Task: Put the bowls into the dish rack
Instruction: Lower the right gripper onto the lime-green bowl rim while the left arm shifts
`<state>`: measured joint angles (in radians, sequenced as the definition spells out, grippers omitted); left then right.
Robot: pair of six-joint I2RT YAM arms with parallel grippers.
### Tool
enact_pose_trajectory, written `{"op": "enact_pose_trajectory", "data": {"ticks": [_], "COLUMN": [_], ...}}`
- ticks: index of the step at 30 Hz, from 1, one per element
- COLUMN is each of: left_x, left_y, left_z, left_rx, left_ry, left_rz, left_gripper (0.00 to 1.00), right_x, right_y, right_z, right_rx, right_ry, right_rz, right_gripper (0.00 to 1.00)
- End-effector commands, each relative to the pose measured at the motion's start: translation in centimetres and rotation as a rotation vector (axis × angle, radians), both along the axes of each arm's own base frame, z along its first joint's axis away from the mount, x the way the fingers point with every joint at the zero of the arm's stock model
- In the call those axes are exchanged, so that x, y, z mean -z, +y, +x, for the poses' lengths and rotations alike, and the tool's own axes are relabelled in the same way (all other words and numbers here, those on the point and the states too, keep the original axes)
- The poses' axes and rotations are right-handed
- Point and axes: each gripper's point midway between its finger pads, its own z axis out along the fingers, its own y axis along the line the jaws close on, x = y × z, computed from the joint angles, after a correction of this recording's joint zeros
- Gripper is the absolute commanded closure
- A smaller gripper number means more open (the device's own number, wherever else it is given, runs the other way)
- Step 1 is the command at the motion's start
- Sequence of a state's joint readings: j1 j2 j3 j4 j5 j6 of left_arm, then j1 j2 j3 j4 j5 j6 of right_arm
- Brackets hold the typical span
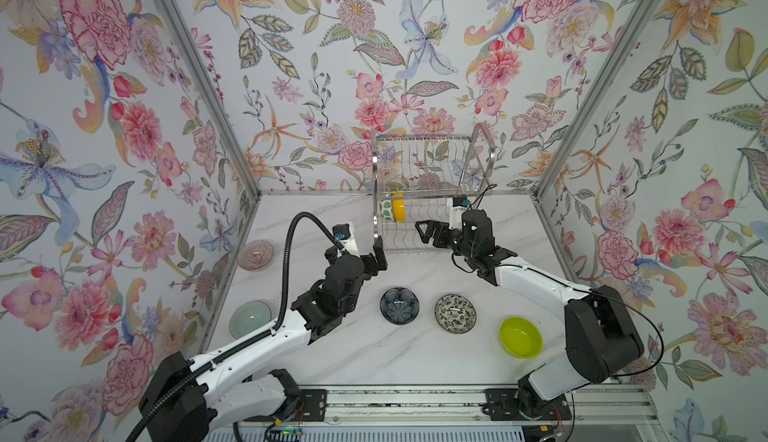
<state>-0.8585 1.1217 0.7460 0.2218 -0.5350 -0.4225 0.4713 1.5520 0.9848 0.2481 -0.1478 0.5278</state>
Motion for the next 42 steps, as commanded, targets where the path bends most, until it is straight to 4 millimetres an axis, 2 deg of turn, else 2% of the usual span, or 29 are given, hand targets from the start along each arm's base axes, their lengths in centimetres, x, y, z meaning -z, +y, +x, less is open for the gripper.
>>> {"op": "enact_pose_trajectory", "data": {"ticks": [1,6,13,19,24,30,33,37,40,42], "left_x": [0.3,0.4,-0.1,-0.3,0.2,1.8,2.3,2.7,3.3,3.7], "left_y": [-1.3,-3.7,-7.2,-10.9,-14.3,-16.7,-17.3,-17.8,-17.6,-17.5], "left_z": [-1.2,-1.9,-2.8,-4.3,-4.9,-4.9,-4.9,-5.1,-5.2,-5.3], "left_rx": [0.035,0.113,0.232,0.294,0.359,0.413,0.428,0.446,0.449,0.451], "left_ry": [-0.007,-0.016,-0.041,-0.133,-0.156,-0.137,-0.13,-0.127,-0.123,-0.123], "left_rz": [0.07,0.133,0.152,0.182,0.216,0.228,0.215,0.208,0.227,0.238], "left_gripper": [0.01,0.01,0.01,0.01,0.01,0.01,0.01,0.01,0.01,0.01], "right_x": [1.6,3.3,4.9,4.6,5.8,9.4,11.3,12.7,13.6,14.2], "right_y": [-1.8,-4.8,-12.1,-17.2,-20.5,-21.3,-21.4,-21.6,-21.7,-21.8], "right_z": [-1.5,-3.5,-8.0,-12.3,-15.3,-18.4,-19.8,-21.0,-21.7,-21.9], "right_rx": [0.068,0.182,0.46,0.615,0.719,0.757,0.764,0.777,0.789,0.794], "right_ry": [0.078,0.174,0.335,0.382,0.383,0.516,0.567,0.589,0.606,0.614], "right_rz": [-0.055,-0.117,-0.285,-0.243,-0.215,-0.203,-0.19,-0.164,-0.15,-0.149], "right_gripper": [0.02,0.01,0.01,0.01,0.01,0.01,0.01,0.02,0.06,0.15]}}
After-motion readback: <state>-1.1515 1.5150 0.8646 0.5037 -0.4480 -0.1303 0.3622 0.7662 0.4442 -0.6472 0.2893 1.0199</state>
